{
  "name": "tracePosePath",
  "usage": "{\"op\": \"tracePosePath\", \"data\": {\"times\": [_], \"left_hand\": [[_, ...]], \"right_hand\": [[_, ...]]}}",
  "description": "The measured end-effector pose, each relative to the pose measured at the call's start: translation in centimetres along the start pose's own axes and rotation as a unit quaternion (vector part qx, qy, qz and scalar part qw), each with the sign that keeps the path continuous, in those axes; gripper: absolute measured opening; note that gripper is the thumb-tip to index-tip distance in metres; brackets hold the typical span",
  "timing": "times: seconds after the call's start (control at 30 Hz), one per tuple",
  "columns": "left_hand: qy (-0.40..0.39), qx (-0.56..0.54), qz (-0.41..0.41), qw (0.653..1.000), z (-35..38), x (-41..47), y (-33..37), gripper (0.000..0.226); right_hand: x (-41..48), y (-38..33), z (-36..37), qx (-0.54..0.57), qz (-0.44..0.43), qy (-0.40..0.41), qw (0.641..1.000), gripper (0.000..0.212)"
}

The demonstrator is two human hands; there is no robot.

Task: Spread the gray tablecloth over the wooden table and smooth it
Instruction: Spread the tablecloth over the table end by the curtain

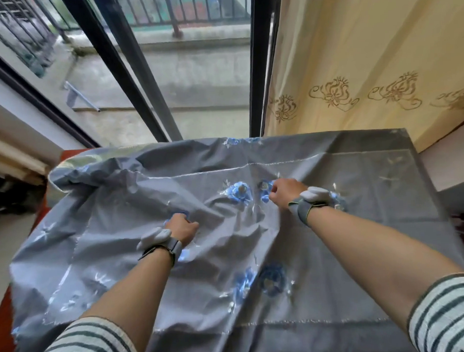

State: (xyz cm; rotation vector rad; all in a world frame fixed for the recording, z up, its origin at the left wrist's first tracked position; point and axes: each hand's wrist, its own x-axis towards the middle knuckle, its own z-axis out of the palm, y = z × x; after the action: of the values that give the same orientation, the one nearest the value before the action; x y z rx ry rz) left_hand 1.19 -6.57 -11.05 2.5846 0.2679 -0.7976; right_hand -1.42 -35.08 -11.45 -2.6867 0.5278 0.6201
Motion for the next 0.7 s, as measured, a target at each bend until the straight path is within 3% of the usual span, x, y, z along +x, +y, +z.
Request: {"op": "tracePosePath", "data": {"times": [0.2,0.37,0.53,0.63,0.7], "left_hand": [[0.033,0.049,0.030,0.998,-2.6,6.6,4.7,0.019],[0.083,0.116,0.073,0.987,-4.0,13.3,8.5,0.030],[0.150,0.216,0.121,0.957,-4.4,18.7,10.2,0.044],[0.150,0.258,0.105,0.949,-5.1,21.8,10.5,0.048],[0.134,0.291,0.110,0.941,-5.9,23.4,10.8,0.039]], "right_hand": [[6.5,-0.3,-1.9,0.014,-0.008,0.010,1.000,0.019],[11.8,-1.0,-1.9,0.016,0.007,0.062,0.998,0.042],[14.9,-1.1,-2.0,0.019,0.007,0.075,0.997,0.045],[16.6,-1.1,-2.3,0.002,0.023,0.076,0.997,0.045],[17.5,-1.4,-3.0,-0.014,0.027,0.080,0.996,0.048]]}}
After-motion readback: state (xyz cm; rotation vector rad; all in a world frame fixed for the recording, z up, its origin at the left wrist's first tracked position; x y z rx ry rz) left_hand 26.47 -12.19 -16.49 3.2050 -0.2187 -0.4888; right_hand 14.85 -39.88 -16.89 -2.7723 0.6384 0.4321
